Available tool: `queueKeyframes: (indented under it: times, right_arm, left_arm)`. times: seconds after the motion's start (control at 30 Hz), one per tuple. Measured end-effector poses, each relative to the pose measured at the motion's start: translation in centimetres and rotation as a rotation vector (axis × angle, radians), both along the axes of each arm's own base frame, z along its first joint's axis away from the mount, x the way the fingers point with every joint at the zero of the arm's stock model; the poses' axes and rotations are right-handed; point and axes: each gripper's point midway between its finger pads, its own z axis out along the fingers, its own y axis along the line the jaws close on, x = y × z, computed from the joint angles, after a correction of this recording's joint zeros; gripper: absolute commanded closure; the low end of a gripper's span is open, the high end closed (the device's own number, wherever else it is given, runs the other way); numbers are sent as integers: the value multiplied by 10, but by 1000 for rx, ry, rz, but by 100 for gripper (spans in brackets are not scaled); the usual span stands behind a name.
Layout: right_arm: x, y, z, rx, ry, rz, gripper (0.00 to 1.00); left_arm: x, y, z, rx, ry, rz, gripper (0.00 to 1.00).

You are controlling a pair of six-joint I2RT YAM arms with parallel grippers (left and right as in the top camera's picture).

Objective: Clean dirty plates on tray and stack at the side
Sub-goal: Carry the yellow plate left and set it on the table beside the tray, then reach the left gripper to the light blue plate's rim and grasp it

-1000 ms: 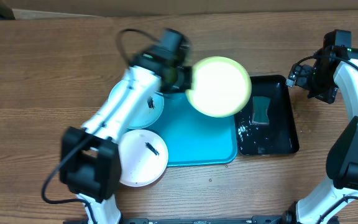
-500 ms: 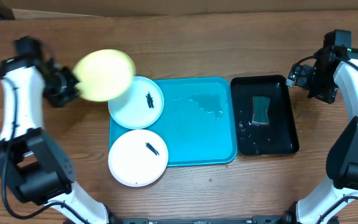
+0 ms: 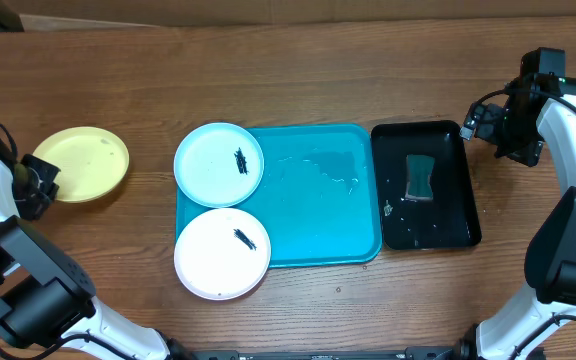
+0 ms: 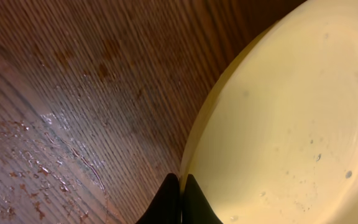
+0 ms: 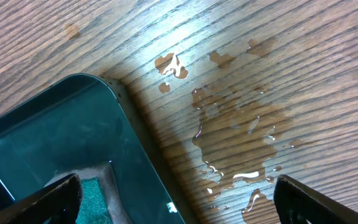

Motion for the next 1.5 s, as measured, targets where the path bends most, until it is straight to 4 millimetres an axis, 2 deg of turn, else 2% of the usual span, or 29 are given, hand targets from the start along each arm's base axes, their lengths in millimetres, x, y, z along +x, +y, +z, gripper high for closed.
queueKeyframes:
  times: [0.03, 0.07, 0.1, 0.13, 0.17, 0.2, 0.23, 0.3, 0.33, 0.37, 0.4, 0.47, 0.67, 0.83, 0.97, 1.1, 1.27, 1.5]
  right_arm:
    - [0, 0, 0, -1, -1, 0, 0]
    - [0, 0, 0, 0, 0, 0, 0]
    - [0, 0, 0, 0, 0, 0, 0]
    - [0, 0, 0, 0, 0, 0, 0]
    - [0, 0, 0, 0, 0, 0, 0]
    - [0, 0, 0, 0, 0, 0, 0]
    - [0, 0, 0, 0, 0, 0, 0]
    - [0, 0, 0, 0, 0, 0, 0]
    - [0, 0, 0, 0, 0, 0, 0]
    - [0, 0, 0, -1, -1, 0, 0]
    - [0, 0, 0, 0, 0, 0, 0]
    - [0, 0, 0, 0, 0, 0, 0]
    - [0, 0, 0, 0, 0, 0, 0]
    - [0, 0, 0, 0, 0, 0, 0]
    - [0, 0, 0, 0, 0, 0, 0]
    - [0, 0, 0, 0, 0, 0, 0]
    - [0, 0, 0, 0, -1, 0, 0]
    - [0, 0, 0, 0, 0, 0, 0]
  left_arm:
    - [-1, -1, -4, -2, 3, -1, 96]
    - [-2, -2, -7, -3, 6, -2, 90]
    - [-2, -3, -9, -4, 7, -2, 72]
    - [-3, -3, -10, -5, 8, -2, 48]
    - [-2, -3, -10, -4, 6, 1, 32]
    - [-2, -2, -10, -2, 3, 1, 23]
    - [-2, -3, -10, -2, 2, 1, 21]
    - [-2, -5, -10, -17, 3, -3, 20]
    - [-2, -9, -10, -32, -1, -7, 23]
    - [0, -13, -11, -55, -10, -17, 29]
    - [1, -18, -10, -82, -22, -33, 40]
    - [9, -33, -7, -154, -67, -89, 50]
    - [41, -81, 19, -311, -195, -249, 48]
    - [47, -151, 25, -403, -138, -420, 48]
    - [53, -197, 23, -356, -71, -572, 46]
    - [61, -225, 17, -232, -1, -680, 43]
    - [64, -239, 15, -138, 42, -739, 43]
    - [65, -234, 12, -72, 68, -747, 43]
